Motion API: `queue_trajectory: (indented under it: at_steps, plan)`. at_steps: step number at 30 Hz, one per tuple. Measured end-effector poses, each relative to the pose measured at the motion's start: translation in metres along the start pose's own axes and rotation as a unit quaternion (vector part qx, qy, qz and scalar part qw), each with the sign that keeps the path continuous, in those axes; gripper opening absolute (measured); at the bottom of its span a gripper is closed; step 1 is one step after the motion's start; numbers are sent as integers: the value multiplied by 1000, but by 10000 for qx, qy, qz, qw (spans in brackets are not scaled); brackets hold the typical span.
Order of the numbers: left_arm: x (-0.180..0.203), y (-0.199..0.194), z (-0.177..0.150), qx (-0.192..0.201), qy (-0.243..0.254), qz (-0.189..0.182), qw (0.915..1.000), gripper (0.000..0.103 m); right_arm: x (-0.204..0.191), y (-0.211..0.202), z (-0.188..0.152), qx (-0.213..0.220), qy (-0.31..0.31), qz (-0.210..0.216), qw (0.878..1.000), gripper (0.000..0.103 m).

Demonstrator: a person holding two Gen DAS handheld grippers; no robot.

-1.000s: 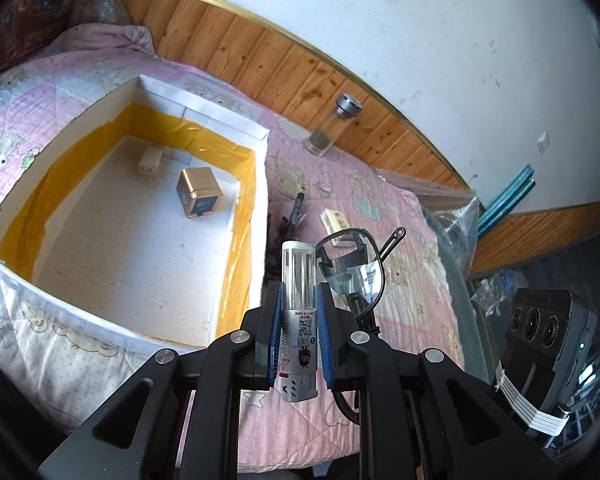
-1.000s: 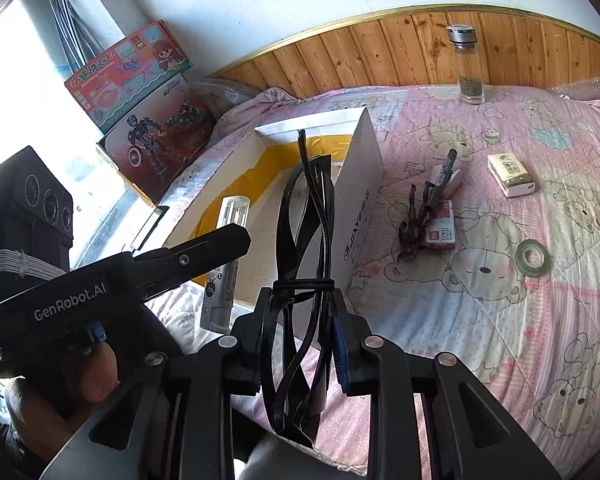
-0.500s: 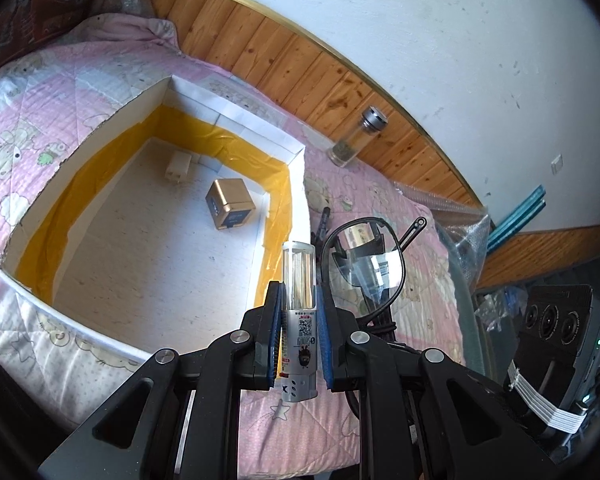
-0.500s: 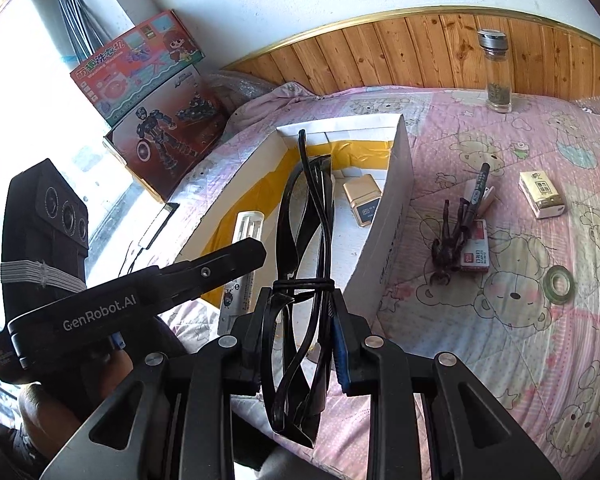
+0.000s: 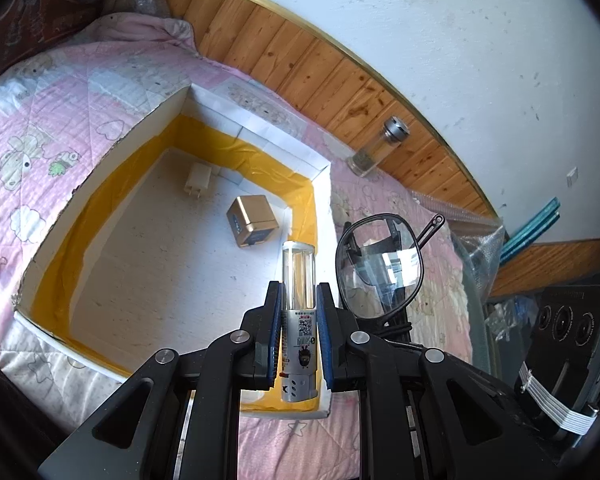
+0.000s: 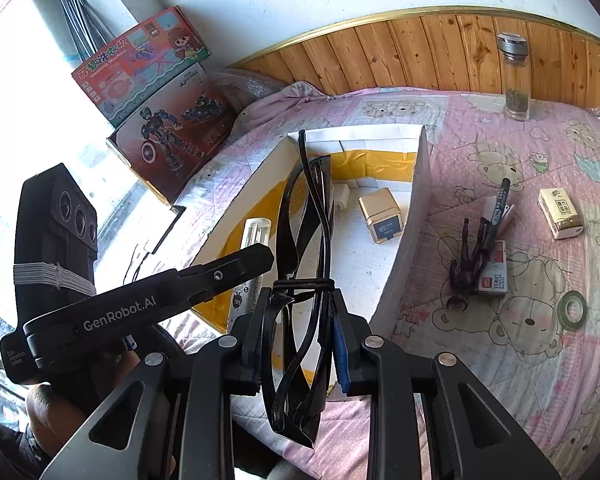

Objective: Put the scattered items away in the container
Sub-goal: 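Carry the glasses with the right gripper while the left gripper carries the vial toward the box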

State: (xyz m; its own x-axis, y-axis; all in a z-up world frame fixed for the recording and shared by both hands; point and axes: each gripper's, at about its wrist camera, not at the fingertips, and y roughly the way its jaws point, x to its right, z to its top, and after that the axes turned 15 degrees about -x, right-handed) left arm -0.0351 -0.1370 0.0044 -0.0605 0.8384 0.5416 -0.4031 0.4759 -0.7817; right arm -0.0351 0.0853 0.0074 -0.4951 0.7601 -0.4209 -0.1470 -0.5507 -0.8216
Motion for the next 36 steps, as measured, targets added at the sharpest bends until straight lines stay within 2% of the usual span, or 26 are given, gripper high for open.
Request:
queue_trajectory:
  at_steps: [8,16,24,36]
  plan:
    - [-10,-1,7,-56,-79,197,9998,17,-6,8,10,-73,-18,45,10000,28]
    - [-16,-2,9,-80,-114,230,9996,17,-8,12,16,-117,31,121,9999,28]
    - [-23,-6,10,-48,-158,203,9997,17,-17,14,21,-137,3,157,9998,28]
    - [-46,-12,14,-58,-524,25,9986,17,-16,37,38,-399,205,354,9984,28]
